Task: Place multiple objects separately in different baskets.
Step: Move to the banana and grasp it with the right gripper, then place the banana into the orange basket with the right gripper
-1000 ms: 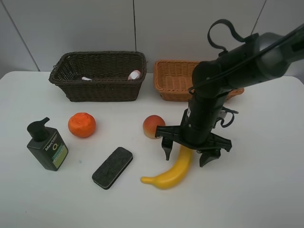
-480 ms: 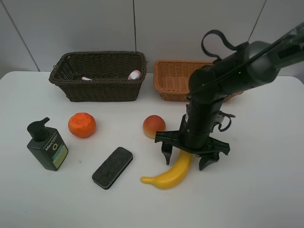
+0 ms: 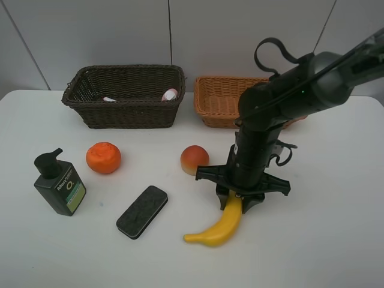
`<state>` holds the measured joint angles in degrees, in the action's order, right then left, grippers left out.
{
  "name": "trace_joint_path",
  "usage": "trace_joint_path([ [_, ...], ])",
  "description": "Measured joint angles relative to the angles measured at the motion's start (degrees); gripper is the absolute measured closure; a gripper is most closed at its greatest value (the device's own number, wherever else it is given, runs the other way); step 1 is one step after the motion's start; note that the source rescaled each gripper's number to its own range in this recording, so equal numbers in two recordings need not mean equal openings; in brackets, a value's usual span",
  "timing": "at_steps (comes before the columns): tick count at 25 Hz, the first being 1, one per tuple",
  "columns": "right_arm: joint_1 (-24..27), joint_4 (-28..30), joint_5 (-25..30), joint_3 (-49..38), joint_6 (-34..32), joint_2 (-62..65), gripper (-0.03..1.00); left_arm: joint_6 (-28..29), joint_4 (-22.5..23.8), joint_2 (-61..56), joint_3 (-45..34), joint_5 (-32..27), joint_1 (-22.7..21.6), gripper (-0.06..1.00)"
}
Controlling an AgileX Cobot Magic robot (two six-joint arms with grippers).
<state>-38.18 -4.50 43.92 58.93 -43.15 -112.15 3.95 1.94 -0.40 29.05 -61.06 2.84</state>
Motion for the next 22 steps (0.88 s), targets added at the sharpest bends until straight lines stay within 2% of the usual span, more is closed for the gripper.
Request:
trace_joint_path([
  [14,0.0,0.1,0.3,0.2,0.0,0.0,0.6,0.0,0.0,0.0,0.0,0.0,0.0,-0.05],
  [18,0.0,2.2,6.3,3.4,0.0,1.2,0.6,0.0,0.0,0.0,0.0,0.0,0.0,-0.05],
  [22,0.0,8.2,15.8,10.3,0.0,5.6,0.6,0.0,0.0,0.0,0.0,0.0,0.0,-0.05],
])
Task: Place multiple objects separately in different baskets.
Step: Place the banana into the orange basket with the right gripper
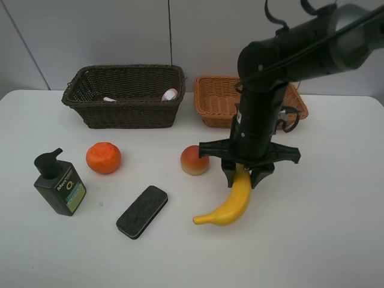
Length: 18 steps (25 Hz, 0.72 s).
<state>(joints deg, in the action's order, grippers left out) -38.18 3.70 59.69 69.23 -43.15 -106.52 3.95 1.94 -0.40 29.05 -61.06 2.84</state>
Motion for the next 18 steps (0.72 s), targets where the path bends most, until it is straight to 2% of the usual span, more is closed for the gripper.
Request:
trace_joint_path([
  [4,0.0,8.6,6.3,8.9,0.0,4.4,0.6,0.0,0.0,0.0,0.0,0.0,0.0,-0.05],
  [8,0.5,17.9,7.7,17.0,2.1,5.6,0.6,0.0,0.0,0.0,0.0,0.0,0.0,-0.05],
  [10,1.8,20.4,5.4,19.2,5.2,5.6,0.6,0.0,0.0,0.0,0.0,0.0,0.0,-0.05],
  [14,6.1,21.4,-3.9,19.9,13.9,5.3,0.6,0.0,0.0,0.0,0.0,0.0,0.0,-0.05],
  [18,10.6,21.8,-8.4,19.9,29.4,3.4,0.6,0.0,0.0,0.0,0.0,0.0,0.0,-0.05],
])
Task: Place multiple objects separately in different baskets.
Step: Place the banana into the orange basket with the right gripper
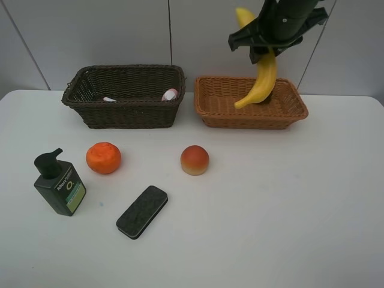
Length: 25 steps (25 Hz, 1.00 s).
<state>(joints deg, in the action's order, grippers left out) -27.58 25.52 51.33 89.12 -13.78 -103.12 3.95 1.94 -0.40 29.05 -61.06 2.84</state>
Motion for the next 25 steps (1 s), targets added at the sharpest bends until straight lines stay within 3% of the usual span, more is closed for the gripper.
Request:
trace_joint_path([
  [6,4.7,0.2,-2.5,0.0,34.1,-3.8,0.6,0.0,0.0,0.0,0.0,0.0,0.0,-0.05],
  [10,5.9,0.3,-9.0,0.0,47.3,-6.7,0.6,0.0,0.0,0.0,0.0,0.0,0.0,-0.05],
  [13,6.0,2.1,-15.3,0.0,52.0,-9.6,0.6,0.0,0.0,0.0,0.0,0.0,0.0,-0.05],
  [17,6.0,7.3,-21.5,0.1,53.4,-13.9,0.6,0.0,0.0,0.0,0.0,0.0,0.0,-0.05],
  [25,6.0,11.2,-23.1,4.0,53.6,-21.6,0.6,0.0,0.0,0.0,0.0,0.0,0.0,-0.05],
])
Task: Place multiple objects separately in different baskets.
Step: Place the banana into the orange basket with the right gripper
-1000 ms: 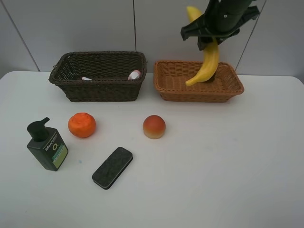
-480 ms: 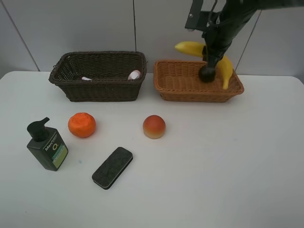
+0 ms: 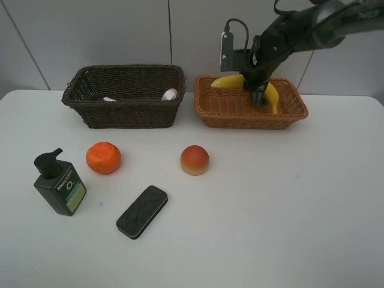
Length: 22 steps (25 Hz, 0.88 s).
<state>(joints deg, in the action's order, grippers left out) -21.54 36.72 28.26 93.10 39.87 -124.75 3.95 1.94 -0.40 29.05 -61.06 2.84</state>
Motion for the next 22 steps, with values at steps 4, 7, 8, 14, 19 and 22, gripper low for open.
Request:
trace_joint_path([
  [4,0.0,0.2,-0.1,0.6,0.0,-1.7,0.6,0.0,0.0,0.0,0.0,0.0,0.0,-0.05],
  [7,0.0,0.6,0.2,0.6,0.0,-1.8,0.6,0.0,0.0,0.0,0.0,0.0,0.0,-0.05],
  [8,0.0,0.7,0.2,0.6,0.0,-1.8,0.6,0.0,0.0,0.0,0.0,0.0,0.0,-0.05],
  [14,0.0,0.7,0.2,0.6,0.0,-1.8,0.6,0.0,0.0,0.0,0.0,0.0,0.0,-0.05],
  [19,0.0,-1.9,-0.4,0.6,-0.9,-1.8,0.43,0.0,0.0,0.0,0.0,0.0,0.0,-0.05],
  [22,0.0,-2.6,-2.0,0.6,-1.5,-1.8,0.08,0.0,0.0,0.0,0.0,0.0,0.0,-0.05],
])
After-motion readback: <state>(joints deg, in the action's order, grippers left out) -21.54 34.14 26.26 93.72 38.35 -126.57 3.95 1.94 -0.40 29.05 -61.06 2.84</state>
